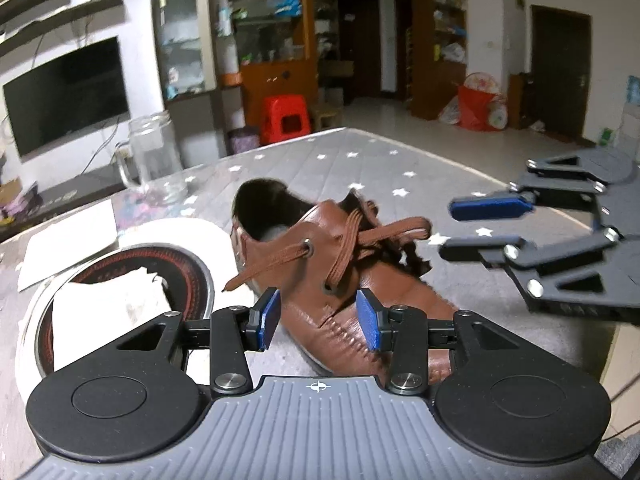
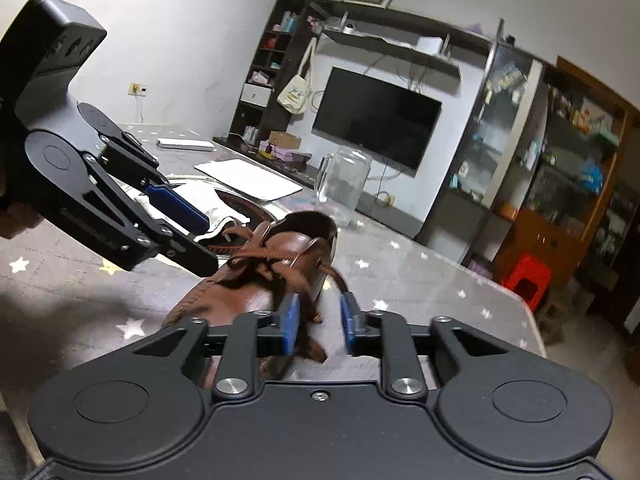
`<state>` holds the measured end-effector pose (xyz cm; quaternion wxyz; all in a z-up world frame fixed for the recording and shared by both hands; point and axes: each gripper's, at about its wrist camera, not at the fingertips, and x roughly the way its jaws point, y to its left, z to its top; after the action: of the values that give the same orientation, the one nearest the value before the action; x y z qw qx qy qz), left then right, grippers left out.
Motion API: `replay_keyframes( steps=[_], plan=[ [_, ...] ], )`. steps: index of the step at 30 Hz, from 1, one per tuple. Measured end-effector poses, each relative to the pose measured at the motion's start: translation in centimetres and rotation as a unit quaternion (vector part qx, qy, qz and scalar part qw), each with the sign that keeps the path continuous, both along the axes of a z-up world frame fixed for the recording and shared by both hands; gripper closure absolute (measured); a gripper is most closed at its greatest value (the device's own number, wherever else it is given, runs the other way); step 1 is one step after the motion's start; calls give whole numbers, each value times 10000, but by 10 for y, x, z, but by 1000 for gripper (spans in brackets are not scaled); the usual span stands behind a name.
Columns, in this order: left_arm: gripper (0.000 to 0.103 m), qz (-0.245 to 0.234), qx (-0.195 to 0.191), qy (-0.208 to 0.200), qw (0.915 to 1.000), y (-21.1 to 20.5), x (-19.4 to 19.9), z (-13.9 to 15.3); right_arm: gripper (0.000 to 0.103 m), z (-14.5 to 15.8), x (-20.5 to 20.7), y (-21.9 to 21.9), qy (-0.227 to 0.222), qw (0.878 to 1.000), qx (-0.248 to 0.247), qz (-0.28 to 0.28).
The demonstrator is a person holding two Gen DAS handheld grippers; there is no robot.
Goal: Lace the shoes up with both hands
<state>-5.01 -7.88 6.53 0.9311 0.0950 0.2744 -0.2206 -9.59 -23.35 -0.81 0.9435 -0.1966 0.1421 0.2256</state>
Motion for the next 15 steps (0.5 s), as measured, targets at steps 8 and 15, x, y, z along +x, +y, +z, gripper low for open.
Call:
replay_keyframes(
  steps=[8,15],
  plan=[
    [57,223,0,-93,9997,0,-11,8,53,-9,-21,8,317,9989,307,-130],
    [58,16,13,-263,9997,-11,-9,20,46,-12,-24,11,470,9969,541,-321]
  ],
)
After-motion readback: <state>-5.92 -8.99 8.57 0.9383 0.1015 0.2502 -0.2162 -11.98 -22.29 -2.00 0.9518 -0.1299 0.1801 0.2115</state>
